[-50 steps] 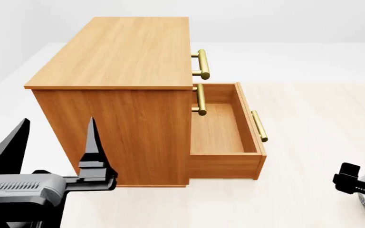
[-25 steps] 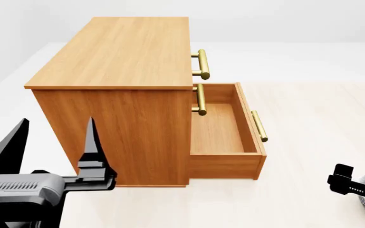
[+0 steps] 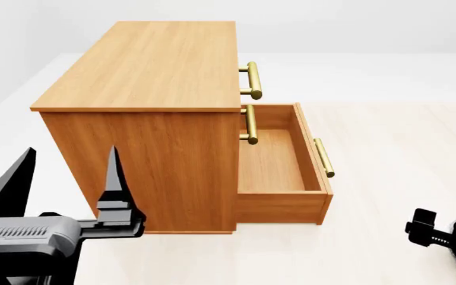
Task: Put the bowl on top of the cabinet.
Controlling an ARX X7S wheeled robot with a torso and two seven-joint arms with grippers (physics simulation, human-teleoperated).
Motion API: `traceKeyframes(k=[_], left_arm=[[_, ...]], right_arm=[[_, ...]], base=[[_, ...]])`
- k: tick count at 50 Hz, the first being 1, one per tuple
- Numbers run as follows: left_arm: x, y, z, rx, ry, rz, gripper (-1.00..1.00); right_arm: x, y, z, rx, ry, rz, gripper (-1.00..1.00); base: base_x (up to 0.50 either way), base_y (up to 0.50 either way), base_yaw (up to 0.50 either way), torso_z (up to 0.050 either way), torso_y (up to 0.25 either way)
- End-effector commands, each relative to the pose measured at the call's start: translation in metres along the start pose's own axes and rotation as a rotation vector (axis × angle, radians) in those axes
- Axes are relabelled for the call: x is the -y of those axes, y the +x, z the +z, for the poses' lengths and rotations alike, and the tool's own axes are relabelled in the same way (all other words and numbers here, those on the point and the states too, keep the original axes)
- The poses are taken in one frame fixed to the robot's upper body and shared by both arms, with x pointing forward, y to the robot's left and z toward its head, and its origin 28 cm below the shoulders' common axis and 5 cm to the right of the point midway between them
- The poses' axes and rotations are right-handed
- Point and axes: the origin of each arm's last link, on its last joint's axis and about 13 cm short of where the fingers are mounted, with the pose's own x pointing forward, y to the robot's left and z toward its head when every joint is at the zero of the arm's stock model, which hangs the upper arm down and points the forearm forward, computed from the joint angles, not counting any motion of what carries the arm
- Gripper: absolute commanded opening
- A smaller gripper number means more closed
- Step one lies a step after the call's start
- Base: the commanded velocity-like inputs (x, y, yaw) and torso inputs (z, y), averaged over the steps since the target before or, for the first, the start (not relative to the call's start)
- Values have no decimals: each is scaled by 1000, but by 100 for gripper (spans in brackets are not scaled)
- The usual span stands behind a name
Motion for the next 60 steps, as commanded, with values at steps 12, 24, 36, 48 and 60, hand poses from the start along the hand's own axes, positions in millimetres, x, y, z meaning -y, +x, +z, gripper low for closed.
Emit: traceKeyframes(k=[12, 24, 36, 48, 60], left_arm=[[0, 0, 0, -1, 1, 0, 100], [0, -1, 0, -2, 1, -1, 100], [1, 1, -1, -2, -1, -2, 100], [0, 1, -1, -3, -2, -1, 100], [0, 0, -1, -3, -1, 1, 100]], right_arm=[[-2, 7, -5, -24, -11, -13, 100], [-4, 10, -8, -38, -18, -16, 100], [-6, 16, -9, -49, -26, -21, 100], [-7, 18, -12, -57, -32, -25, 100], [-6, 15, -13, -56, -23, -37, -100]], base=[[0, 0, 0, 0, 0], [0, 0, 0, 0, 0], [0, 0, 0, 0, 0], [0, 0, 0, 0, 1], [0, 0, 0, 0, 0]])
